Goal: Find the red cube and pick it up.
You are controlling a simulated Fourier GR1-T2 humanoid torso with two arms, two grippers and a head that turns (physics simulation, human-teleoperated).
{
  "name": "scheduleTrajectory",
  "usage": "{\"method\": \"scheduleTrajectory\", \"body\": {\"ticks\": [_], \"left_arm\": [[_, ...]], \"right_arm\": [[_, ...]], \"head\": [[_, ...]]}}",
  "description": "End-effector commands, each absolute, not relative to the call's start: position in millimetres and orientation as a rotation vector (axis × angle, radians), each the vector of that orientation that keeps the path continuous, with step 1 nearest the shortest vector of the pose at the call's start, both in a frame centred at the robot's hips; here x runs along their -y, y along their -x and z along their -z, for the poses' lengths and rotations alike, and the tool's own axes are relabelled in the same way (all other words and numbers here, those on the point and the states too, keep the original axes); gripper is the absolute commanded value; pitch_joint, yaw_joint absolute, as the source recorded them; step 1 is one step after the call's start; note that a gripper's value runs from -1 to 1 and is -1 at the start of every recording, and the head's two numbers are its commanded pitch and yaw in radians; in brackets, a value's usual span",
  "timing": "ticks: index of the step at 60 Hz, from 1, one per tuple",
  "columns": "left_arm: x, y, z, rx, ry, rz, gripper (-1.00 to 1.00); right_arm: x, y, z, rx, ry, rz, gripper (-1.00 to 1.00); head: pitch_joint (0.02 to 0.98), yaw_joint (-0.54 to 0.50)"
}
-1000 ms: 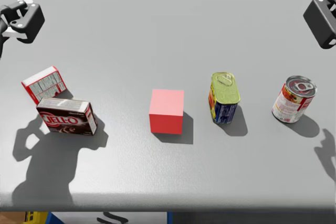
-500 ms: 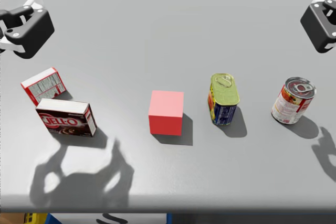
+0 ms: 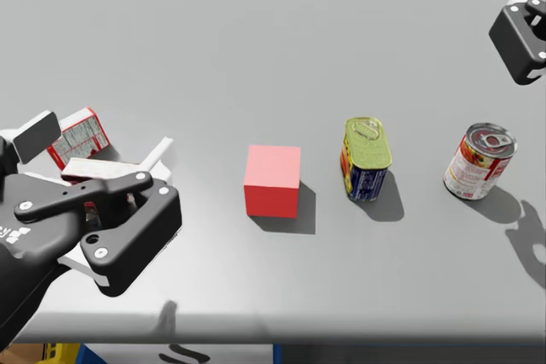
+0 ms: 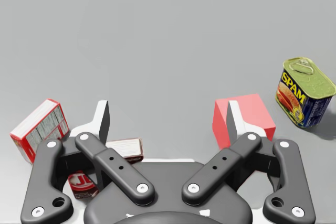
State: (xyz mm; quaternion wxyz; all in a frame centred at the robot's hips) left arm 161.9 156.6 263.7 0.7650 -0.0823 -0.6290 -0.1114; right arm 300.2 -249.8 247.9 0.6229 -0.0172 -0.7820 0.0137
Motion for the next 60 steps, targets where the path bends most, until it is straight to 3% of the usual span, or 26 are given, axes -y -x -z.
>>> {"method": "scheduleTrajectory", "body": {"ticks": [1, 29, 39, 60], "left_arm": [[-136.8, -144.3, -237.2, 1.305, 0.206, 0.264, -1.00], [-85.8, -155.1, -186.1, 1.213, 0.289, 0.209, -1.00], [-68.9, -174.1, -172.5, 1.162, 0.273, 0.189, -1.00], [-39.4, -214.2, -154.8, 1.145, 0.164, 0.131, -1.00]], "right_arm": [[249.7, -301.1, -246.6, 1.793, 0.048, -0.033, -1.00], [248.5, -302.2, -244.4, 1.794, 0.067, -0.043, -1.00], [248.1, -302.1, -244.4, 1.794, 0.068, -0.047, -1.00], [248.9, -302.1, -245.5, 1.794, 0.058, -0.054, -1.00]], "head": [[0.859, 0.01], [0.872, 0.01], [0.872, 0.01], [0.872, 0.01]]}}
